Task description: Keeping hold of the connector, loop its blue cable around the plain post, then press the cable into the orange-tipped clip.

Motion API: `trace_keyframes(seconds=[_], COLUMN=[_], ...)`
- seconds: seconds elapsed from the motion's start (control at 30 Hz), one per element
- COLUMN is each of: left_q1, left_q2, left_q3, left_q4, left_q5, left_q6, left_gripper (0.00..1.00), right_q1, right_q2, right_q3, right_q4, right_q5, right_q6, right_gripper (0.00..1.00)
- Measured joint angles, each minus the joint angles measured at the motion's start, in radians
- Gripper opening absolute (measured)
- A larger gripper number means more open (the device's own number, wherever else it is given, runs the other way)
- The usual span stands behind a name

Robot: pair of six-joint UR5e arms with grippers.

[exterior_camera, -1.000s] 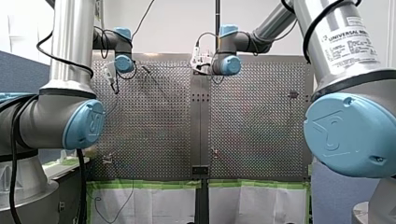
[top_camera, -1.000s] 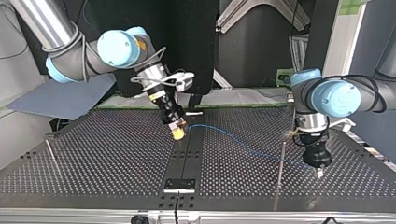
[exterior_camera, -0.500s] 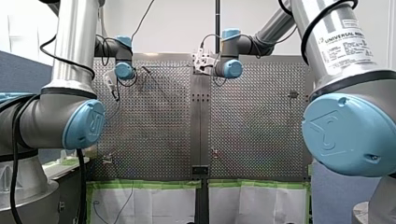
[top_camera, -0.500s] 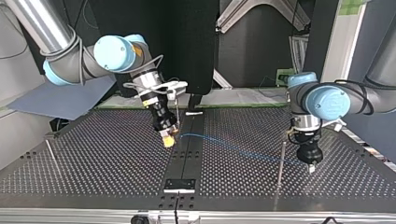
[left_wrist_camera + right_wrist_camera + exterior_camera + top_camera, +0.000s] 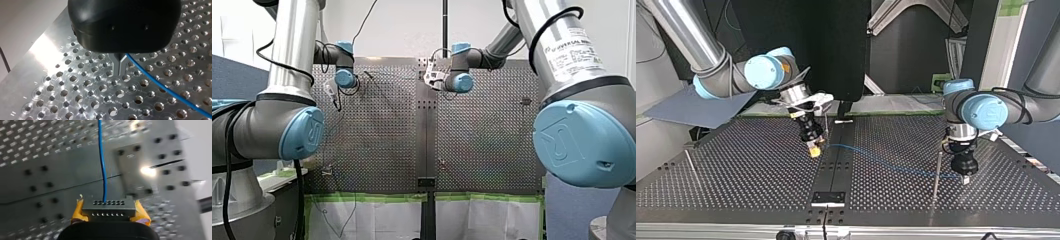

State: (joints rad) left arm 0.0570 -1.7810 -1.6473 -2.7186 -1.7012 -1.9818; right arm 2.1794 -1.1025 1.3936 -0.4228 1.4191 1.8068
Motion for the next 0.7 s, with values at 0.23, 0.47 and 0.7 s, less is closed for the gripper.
trace_keyframes(seconds=[0.23,0.47,0.7], left_q1=[0.003,-0.003,-0.009], left_q2=[-0.011,-0.037,-0.051], left_q3=[0.0,-0.001,-0.001], left_q4=[0.003,0.004,0.004], left_q5=[0.008,0.031,0.038], left_q6=[-0.018,-0.033,-0.041], left_gripper=[0.0,0.0,0.0], right_q1=[0.0,0.007,0.03], right_q2=[0.064,0.087,0.135], right_q3=[-0.004,-0.005,-0.004], right_q4=[0.055,0.071,0.116], right_q5=[0.012,0.02,0.03], right_q6=[-0.023,-0.03,-0.071], right_gripper=[0.0,0.0,0.0])
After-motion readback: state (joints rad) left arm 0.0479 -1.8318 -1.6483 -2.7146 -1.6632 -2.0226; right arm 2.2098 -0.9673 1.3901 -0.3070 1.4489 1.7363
